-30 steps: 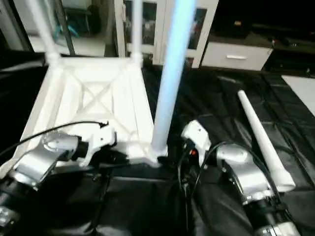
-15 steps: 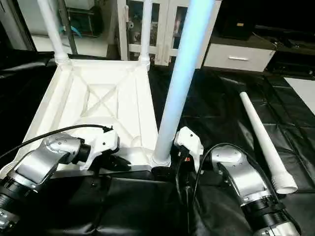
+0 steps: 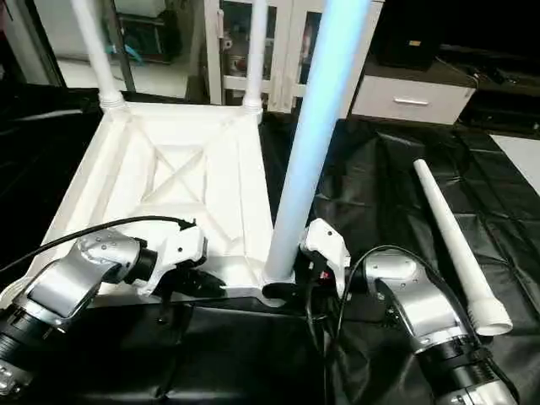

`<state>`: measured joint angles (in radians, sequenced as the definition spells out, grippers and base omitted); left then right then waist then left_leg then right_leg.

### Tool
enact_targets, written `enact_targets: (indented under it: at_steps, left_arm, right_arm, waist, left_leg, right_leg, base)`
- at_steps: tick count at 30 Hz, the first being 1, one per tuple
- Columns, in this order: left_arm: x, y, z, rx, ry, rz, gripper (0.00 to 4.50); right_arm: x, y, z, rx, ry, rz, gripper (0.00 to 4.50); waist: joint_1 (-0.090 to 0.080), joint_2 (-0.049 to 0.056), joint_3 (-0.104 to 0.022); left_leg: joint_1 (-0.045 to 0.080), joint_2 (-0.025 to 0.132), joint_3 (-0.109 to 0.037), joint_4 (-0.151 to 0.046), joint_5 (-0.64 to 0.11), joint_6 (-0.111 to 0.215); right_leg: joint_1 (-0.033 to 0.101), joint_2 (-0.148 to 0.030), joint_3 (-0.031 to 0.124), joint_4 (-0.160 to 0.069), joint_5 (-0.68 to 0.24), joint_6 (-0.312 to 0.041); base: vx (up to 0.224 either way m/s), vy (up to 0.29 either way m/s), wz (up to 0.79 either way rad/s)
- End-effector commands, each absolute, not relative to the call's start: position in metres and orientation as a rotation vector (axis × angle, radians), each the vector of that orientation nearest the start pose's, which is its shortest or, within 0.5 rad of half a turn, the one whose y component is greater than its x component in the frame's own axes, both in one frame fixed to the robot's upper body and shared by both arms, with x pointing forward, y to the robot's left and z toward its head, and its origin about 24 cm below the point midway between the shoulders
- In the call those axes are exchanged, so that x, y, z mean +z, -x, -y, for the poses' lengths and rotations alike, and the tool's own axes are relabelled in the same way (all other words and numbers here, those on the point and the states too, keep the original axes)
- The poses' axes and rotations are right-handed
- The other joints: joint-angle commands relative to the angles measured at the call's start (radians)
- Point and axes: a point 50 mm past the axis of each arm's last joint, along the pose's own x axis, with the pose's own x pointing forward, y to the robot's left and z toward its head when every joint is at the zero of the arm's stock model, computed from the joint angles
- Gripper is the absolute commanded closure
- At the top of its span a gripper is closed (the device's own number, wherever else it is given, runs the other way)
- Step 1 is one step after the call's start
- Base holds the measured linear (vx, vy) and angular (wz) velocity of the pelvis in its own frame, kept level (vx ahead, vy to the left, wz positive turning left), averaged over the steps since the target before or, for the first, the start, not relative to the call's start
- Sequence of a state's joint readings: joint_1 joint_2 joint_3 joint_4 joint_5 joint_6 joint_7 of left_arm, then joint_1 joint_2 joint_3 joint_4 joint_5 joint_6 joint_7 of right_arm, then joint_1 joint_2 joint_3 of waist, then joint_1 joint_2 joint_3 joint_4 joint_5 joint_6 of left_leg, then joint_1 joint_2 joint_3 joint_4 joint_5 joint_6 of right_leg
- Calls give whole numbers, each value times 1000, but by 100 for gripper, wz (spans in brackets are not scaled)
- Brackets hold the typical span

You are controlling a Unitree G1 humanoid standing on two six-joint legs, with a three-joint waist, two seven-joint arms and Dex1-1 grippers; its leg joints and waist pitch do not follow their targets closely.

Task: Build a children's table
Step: Rotate leg to tighten

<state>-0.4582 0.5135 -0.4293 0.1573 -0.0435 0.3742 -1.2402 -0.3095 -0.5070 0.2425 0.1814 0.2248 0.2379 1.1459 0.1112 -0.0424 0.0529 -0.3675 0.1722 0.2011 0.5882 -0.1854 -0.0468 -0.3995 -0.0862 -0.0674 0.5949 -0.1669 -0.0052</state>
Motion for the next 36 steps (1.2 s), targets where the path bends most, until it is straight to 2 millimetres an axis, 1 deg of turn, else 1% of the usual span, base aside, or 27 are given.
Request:
enact_targets:
  at_steps: [1, 2, 4, 6, 14, 15, 16, 17, 18, 19, 20, 21, 22, 23, 24, 25, 26, 27, 28, 29, 30, 31, 32, 33, 34, 35, 36]
  left_arm:
    - [45, -263, -119, -1540, -460, -640, 450]
    - [45, -263, -119, -1541, -461, -640, 450]
    - [45, -263, -119, -1541, -464, -643, 450]
    - [44, -263, -119, -1542, -466, -644, 450]
    - [42, -261, -118, -1541, -467, -647, 450]
    - [41, -263, -117, -1516, -470, -642, 450]
    - [41, -265, -116, -1482, -466, -632, 450]
    - [41, -272, -112, -1403, -443, -611, 450]
    - [42, -276, -110, -1362, -426, -601, 450]
    - [43, -283, -105, -1289, -391, -577, 450]
    - [44, -287, -101, -1251, -372, -565, 450]
    - [45, -292, -95, -1196, -346, -560, 450]
    - [45, -292, -95, -1190, -344, -560, 450]
    - [43, -300, -86, -1084, -329, -566, 450]
    - [43, -300, -86, -1084, -329, -566, 450]
    - [42, -303, -83, -1046, -327, -568, 450]
    - [41, -307, -80, -996, -326, -574, 450]
    - [40, -313, -76, -924, -345, -561, 450]
    - [40, -313, -76, -924, -345, -561, 450]
    - [40, -316, -74, -895, -359, -548, 450]
    - [41, -321, -71, -850, -383, -524, 450]
    - [42, -326, -66, -802, -416, -488, 450]
    - [43, -328, -62, -787, -421, -470, 450]
    - [45, -329, -59, -786, -415, -456, 450]
    - [45, -329, -59, -787, -413, -453, 450]
    - [49, -330, -55, -803, -419, -426, 450]
    - [50, -330, -53, -817, -425, -415, 450]
  right_arm:
    - [55, -269, 160, 1301, 215, -384, 175]
    - [55, -269, 160, 1304, 217, -386, 175]
    - [54, -268, 160, 1311, 221, -391, 177]
    - [53, -268, 160, 1317, 226, -397, 179]
    - [47, -269, 161, 1292, 223, -417, 180]
    - [45, -272, 161, 1249, 215, -412, 180]
    - [42, -276, 160, 1192, 201, -409, 180]
    - [37, -284, 158, 1083, 164, -407, 180]
    - [35, -287, 157, 1032, 143, -409, 181]
    - [29, -293, 152, 930, 98, -412, 181]
    - [26, -296, 148, 875, 72, -412, 181]
    - [23, -299, 142, 809, 42, -415, 181]
    - [22, -300, 141, 801, 41, -415, 181]
    - [16, -307, 130, 670, 32, -418, 181]
    - [16, -307, 130, 670, 32, -418, 181]
    - [14, -309, 126, 618, 27, -421, 181]
    - [12, -312, 122, 561, 29, -421, 181]
    - [9, -317, 116, 467, 28, -420, 181]
    - [9, -317, 116, 467, 28, -420, 182]
    - [9, -319, 114, 426, 24, -420, 182]
    - [8, -323, 110, 344, -2, -416, 182]
    - [7, -327, 103, 263, -35, -416, 182]
    - [8, -328, 98, 248, -26, -411, 182]
    - [10, -330, 95, 244, -17, -396, 182]
    - [10, -330, 95, 243, -17, -392, 182]
    - [13, -332, 91, 241, -21, -372, 182]
    - [16, -334, 90, 238, -28, -358, 182]
  waist:
    - [-4, 1, -60]
    - [-4, 2, -60]
    - [-4, 0, -60]
    - [-3, 1, -60]
    - [-3, 1, -61]
    - [-4, 2, -61]
    - [-6, 2, -60]
    - [-8, 2, -59]
    - [-14, 4, -52]
    - [-19, 3, -48]
    - [-32, 0, -43]
    - [-39, -3, -43]
    - [-45, -1, -42]
    - [-58, 12, -44]
    - [-68, 16, -43]
    - [-77, 16, -43]
    - [-87, 30, -41]
    - [-94, 34, -39]
    - [-98, 34, -35]
    - [-95, 35, -32]
    - [-89, 36, -26]
    - [-80, 36, -26]
    - [-2, 30, -29]
    - [-25, -45, -47]
    - [-12, -66, -44]
    - [-9, -40, -32]
    - [-4, -45, -47]
  left_leg:
    - [23, 67, -31, -77, -249, 11]
    - [22, 68, -32, -77, -247, 10]
    - [22, 67, -31, -76, -247, 12]
    - [23, 68, -31, -76, -247, 12]
    - [23, 67, -32, -77, -253, 7]
    - [23, 67, -33, -77, -258, 6]
    - [22, 66, -33, -77, -264, 3]
    - [21, 66, -34, -79, -275, -1]
    - [26, 66, -34, -82, -330, -18]
    - [30, 64, -36, -82, -371, -31]
    - [47, 57, -48, -77, -480, -60]
    - [47, 56, -53, -76, -498, -64]
    - [44, 56, -58, -78, -505, -66]
    - [44, 58, -68, -79, -535, -70]
    - [45, 62, -73, -82, -561, -73]
    - [40, 64, -81, -87, -584, -77]
    - [38, 70, -91, -100, -656, -87]
    - [37, 77, -96, -113, -715, -93]
    - [38, 78, -95, -120, -743, -95]
    - [40, 80, -91, -131, -788, -98]
    - [23, 85, -76, -160, -823, -99]
    - [6, 92, -65, -184, -834, -100]
    - [-84, 115, -21, -252, -823, -78]
    - [41, 59, 35, -128, -601, -46]
    - [134, 23, 1, 54, -424, -51]
    - [31, -10, -55, 89, -167, 17]
    - [-25, -22, -82, 85, -124, 18]
  right_leg:
    - [37, -73, 52, -65, -274, -205]
    - [37, -73, 52, -65, -274, -205]
    - [37, -73, 52, -65, -275, -204]
    - [37, -74, 52, -65, -276, -204]
    - [38, -73, 51, -65, -274, -204]
    - [38, -72, 51, -65, -278, -203]
    - [35, -73, 51, -67, -282, -205]
    - [37, -74, 50, -69, -298, -202]
    - [29, -72, 49, -78, -367, -193]
    - [26, -72, 46, -83, -422, -184]
    - [18, -77, 32, -108, -619, -123]
    - [19, -80, 26, -114, -669, -98]
    - [24, -82, 19, -120, -700, -78]
    - [33, -84, -1, -134, -717, -48]
    - [34, -82, -11, -138, -697, -50]
    - [43, -80, -22, -138, -674, -45]
    - [55, -73, -38, -136, -621, -47]
    - [60, -69, -40, -125, -559, -58]
    - [58, -65, -44, -123, -548, -61]
    - [61, -57, -50, -113, -543, -61]
    - [70, -41, -54, -81, -539, -65]
    - [89, -30, -49, -37, -512, -65]
    - [146, -3, -5, 159, -361, -48]
    - [22, -18, 68, 48, -590, 5]
    - [-95, -99, 76, -130, -947, 33]
    - [-14, -144, 176, -158, -1165, 50]
    - [53, -151, 169, -120, -1084, 45]
  base:
    - [0, 0, 0]
    - [0, 0, 0]
    - [0, 0, 0]
    - [0, 0, 0]
    - [0, 0, 0]
    - [0, 0, 0]
    - [0, 0, 0]
    - [0, 0, 0]
    - [0, 0, 0]
    - [0, 0, 0]
    - [0, 0, 0]
    - [-73, 5, -6]
    - [-71, 16, -14]
    - [-71, 16, -14]
    - [-56, 29, -15]
    - [-51, 37, -13]
    - [-51, 37, -13]
    - [0, 0, 0]
    - [-53, 11, -1]
    - [-53, 11, -1]
    - [-65, -3, 5]
    - [-102, -42, 15]
    - [-102, -42, 15]
    - [-24, -123, 31]
    - [37, -170, 22]
    - [37, -170, 22]
    - [65, -81, -16]
